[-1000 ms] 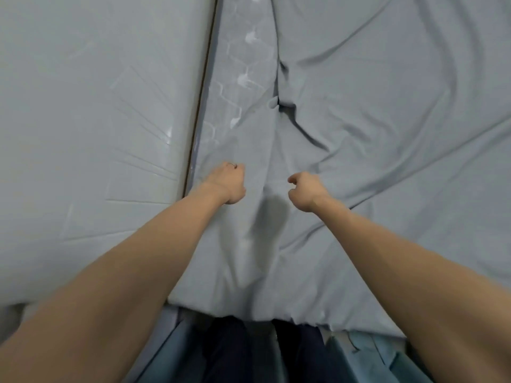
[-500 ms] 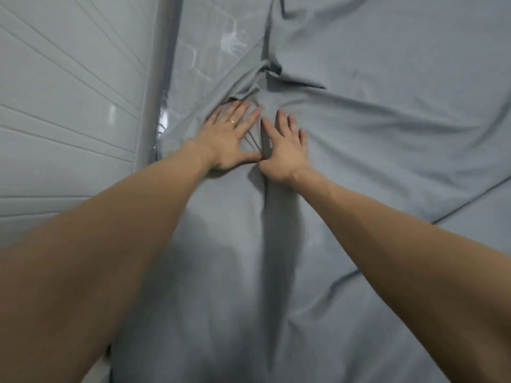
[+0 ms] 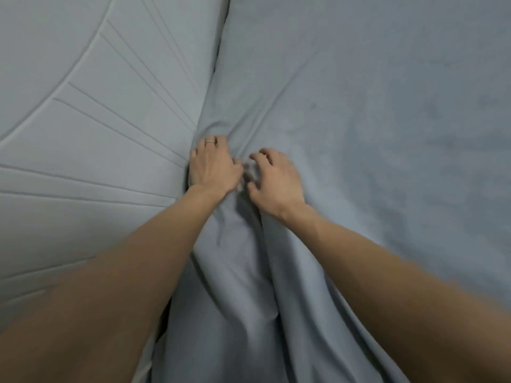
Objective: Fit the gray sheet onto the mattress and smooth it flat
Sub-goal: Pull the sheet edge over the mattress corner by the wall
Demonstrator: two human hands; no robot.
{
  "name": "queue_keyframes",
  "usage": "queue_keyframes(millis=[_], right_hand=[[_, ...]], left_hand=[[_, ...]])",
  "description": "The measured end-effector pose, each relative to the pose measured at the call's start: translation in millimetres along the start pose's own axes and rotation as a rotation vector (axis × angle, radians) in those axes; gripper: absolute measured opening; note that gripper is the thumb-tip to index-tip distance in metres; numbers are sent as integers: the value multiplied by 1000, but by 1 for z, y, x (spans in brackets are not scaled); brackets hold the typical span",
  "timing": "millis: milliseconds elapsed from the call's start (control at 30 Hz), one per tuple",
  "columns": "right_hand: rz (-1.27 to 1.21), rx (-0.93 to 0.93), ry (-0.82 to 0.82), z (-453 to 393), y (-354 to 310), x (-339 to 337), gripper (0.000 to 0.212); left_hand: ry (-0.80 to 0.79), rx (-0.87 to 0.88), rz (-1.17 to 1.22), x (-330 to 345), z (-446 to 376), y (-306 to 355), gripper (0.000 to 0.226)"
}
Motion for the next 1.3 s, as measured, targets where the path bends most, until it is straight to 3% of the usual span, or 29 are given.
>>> queue_keyframes(millis=[67, 100, 233, 300, 500, 700, 800, 867, 1067, 1200, 1300], right_hand=[[79, 103, 98, -14, 25, -16, 57], [122, 154, 71, -22, 40, -18, 63], [167, 256, -295, -50, 90, -5, 100], [196, 209, -344, -62, 100, -2, 112], [211, 155, -320, -103, 112, 3, 124], [271, 173, -270, -95, 97, -7, 113], [321, 93, -97, -51, 66, -3, 89], [302, 9, -60, -1, 38, 4, 77], [213, -144, -312, 132, -32, 46, 67], [201, -190, -447, 178, -68, 76, 72], [239, -200, -518, 192, -81, 99, 82]], left_hand=[[-50, 57, 36, 9, -22, 4, 73], [-112, 54, 49, 18, -34, 6, 84], [-306, -36, 73, 41, -74, -1, 127], [-314, -32, 122, 39, -88, -5, 146], [-312, -66, 278, 42, -122, -16, 166], [-328, -144, 223, 29, -114, -14, 158], [-120, -33, 109, 25, -63, -9, 120], [-45, -18, 158, 31, 11, -14, 96], [-94, -365, 301, 56, 223, -71, 83], [-158, -451, 324, 74, 283, -91, 84], [-222, -570, 473, 92, 286, -112, 93]])
Point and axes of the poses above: each hand's wrist, its own z-axis away from the middle knuckle, its own x-axis out of the palm, y = z × x, the point moved 5 cm from there along -z, towards the middle knuckle, and after that the axes turned 6 degrees about z, right-handed, at the moved point
